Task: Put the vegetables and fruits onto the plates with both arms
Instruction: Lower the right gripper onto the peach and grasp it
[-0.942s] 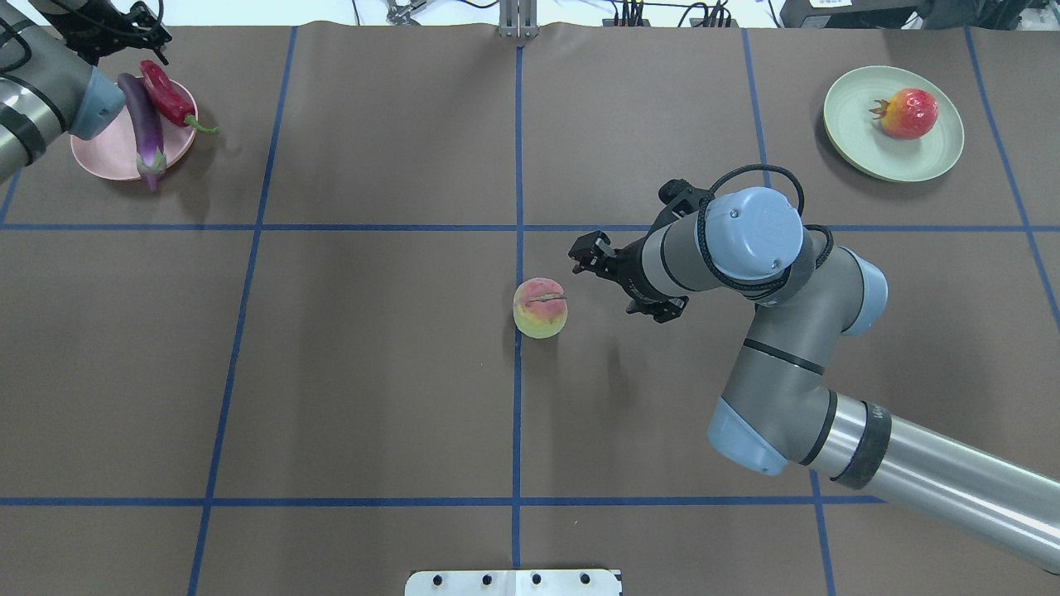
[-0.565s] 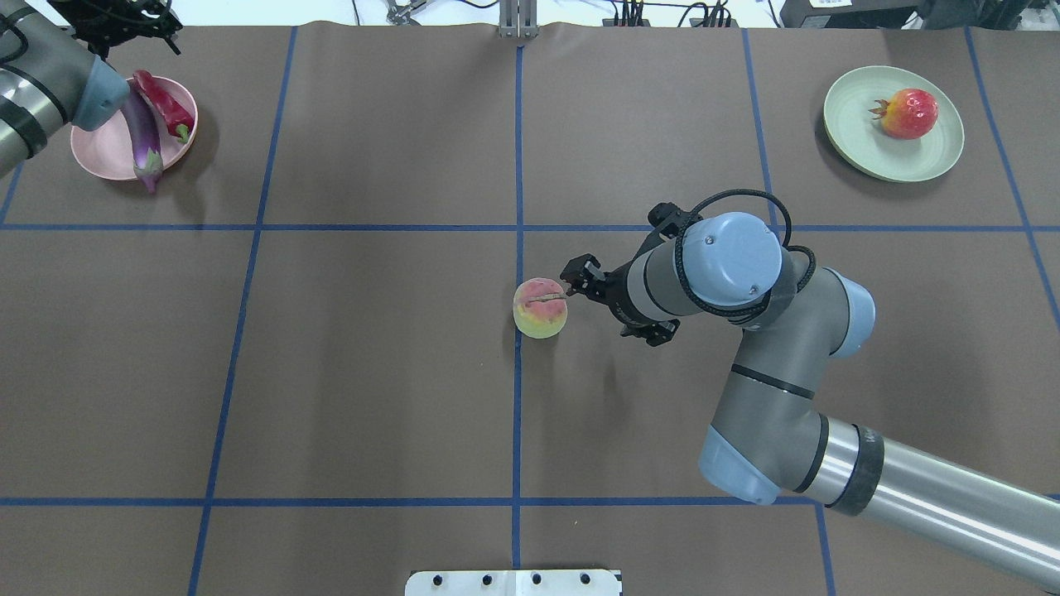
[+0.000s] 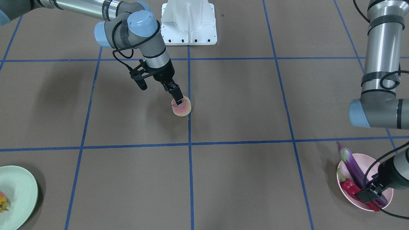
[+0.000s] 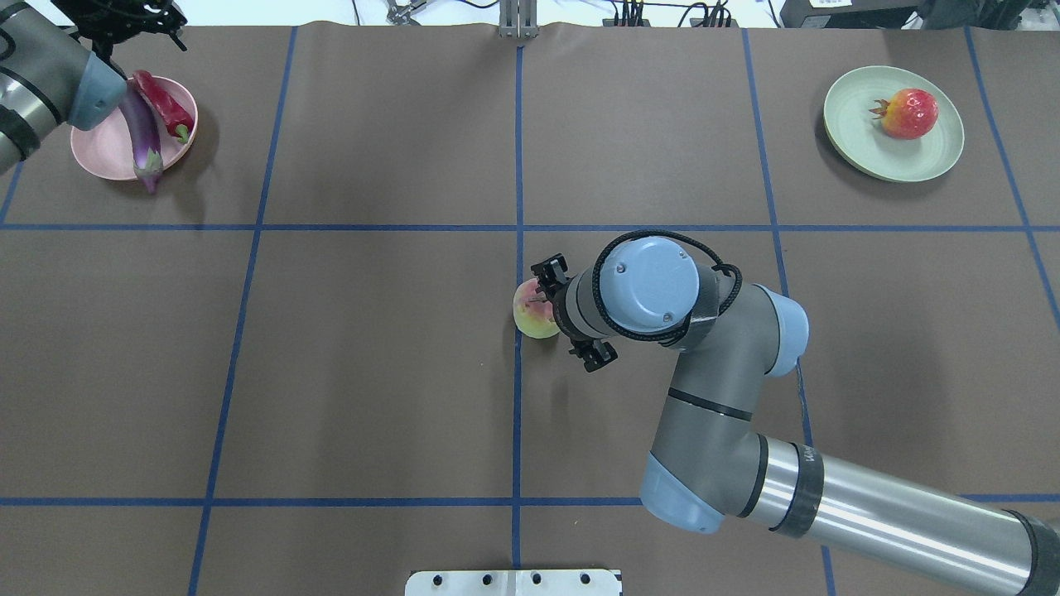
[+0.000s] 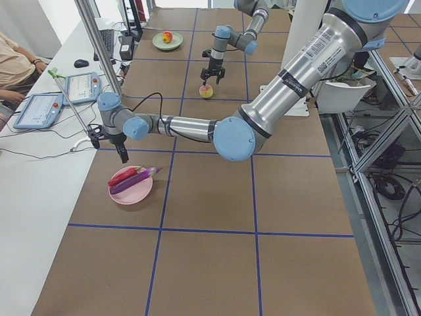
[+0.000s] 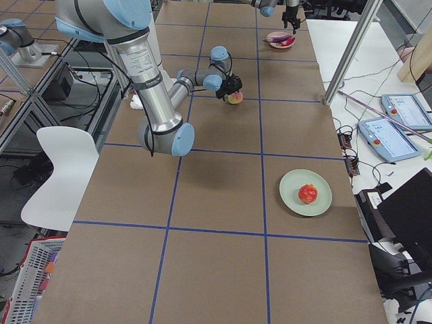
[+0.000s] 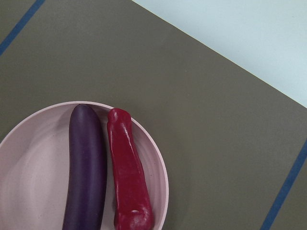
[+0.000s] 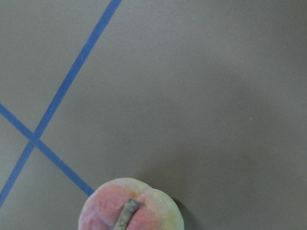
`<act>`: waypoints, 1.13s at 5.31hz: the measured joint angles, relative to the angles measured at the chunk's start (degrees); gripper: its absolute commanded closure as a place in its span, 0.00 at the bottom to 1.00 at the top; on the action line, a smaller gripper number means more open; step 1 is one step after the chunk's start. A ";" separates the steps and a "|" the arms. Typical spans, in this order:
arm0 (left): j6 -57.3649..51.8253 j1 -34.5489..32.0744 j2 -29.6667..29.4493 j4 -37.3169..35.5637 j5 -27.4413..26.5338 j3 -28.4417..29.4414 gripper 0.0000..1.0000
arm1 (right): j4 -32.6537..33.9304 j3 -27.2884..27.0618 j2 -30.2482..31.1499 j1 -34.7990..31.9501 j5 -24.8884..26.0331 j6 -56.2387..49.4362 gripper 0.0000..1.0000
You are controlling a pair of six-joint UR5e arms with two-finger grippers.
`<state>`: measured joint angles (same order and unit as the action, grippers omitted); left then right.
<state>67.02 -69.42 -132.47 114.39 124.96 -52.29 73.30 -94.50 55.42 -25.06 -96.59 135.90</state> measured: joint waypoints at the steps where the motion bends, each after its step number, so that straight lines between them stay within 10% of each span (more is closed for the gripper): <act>1: 0.73 0.09 0.33 -0.01 0.01 -0.47 0.00 | -0.06 1.06 -0.99 1.02 2.45 1.85 0.01; 4: 1.07 0.23 1.60 0.04 0.08 -2.21 0.00 | -0.80 4.48 -3.14 1.72 6.63 7.02 0.01; 6: 0.91 0.04 9.81 -0.57 5.36 -14.75 0.00 | -1.60 6.84 -4.32 1.92 7.31 7.07 0.15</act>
<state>67.93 -69.38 -122.67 113.83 130.33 -67.03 71.70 -87.66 51.10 -23.13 -89.29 142.96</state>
